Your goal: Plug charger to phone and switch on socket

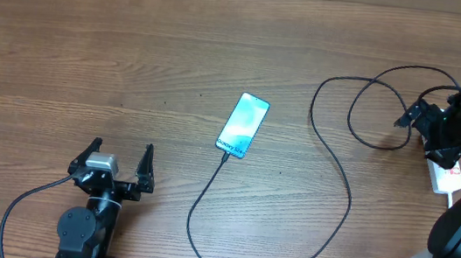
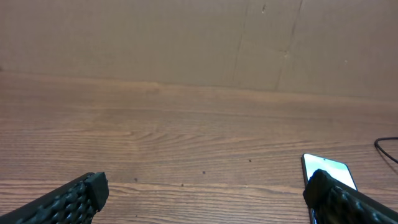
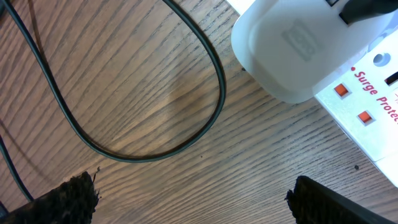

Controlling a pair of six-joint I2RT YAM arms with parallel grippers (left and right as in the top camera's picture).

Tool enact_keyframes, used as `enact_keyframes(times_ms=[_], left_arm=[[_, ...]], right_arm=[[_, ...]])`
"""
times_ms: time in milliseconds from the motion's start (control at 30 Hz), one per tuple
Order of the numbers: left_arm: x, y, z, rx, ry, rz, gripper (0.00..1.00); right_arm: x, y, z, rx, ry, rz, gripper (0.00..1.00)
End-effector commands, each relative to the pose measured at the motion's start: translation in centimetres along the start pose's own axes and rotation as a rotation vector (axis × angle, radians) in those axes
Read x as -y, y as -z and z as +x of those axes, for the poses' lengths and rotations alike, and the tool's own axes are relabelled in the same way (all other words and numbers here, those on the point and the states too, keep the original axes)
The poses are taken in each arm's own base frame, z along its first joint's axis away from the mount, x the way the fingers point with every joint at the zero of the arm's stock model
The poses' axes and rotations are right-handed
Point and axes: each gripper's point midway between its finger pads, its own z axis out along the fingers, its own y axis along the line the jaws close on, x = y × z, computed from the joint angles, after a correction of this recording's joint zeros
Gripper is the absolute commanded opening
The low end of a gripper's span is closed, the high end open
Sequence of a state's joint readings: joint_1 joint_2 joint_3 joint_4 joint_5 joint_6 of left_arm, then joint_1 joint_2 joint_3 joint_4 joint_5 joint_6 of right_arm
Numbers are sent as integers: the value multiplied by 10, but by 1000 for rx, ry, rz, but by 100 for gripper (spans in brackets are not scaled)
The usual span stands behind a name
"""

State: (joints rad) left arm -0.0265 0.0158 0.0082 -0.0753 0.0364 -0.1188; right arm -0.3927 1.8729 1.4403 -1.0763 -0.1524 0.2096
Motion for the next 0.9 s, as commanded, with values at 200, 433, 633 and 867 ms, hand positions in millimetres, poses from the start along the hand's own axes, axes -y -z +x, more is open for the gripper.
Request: enact_keyframes(times_ms=[200,433,633,867], left_arm=[[0,0,0,6,-27,-3,100],[0,0,0,6,-27,-3,100],[0,0,0,6,-27,-3,100],[0,0,0,6,-27,-3,100]], right_arm=[[-3,10,-4,30,7,-7,100],[-2,7,-3,24,6,-5,100],[-7,10,-2,31,19,-9,100],[-36,38,4,103,97,-42,100]])
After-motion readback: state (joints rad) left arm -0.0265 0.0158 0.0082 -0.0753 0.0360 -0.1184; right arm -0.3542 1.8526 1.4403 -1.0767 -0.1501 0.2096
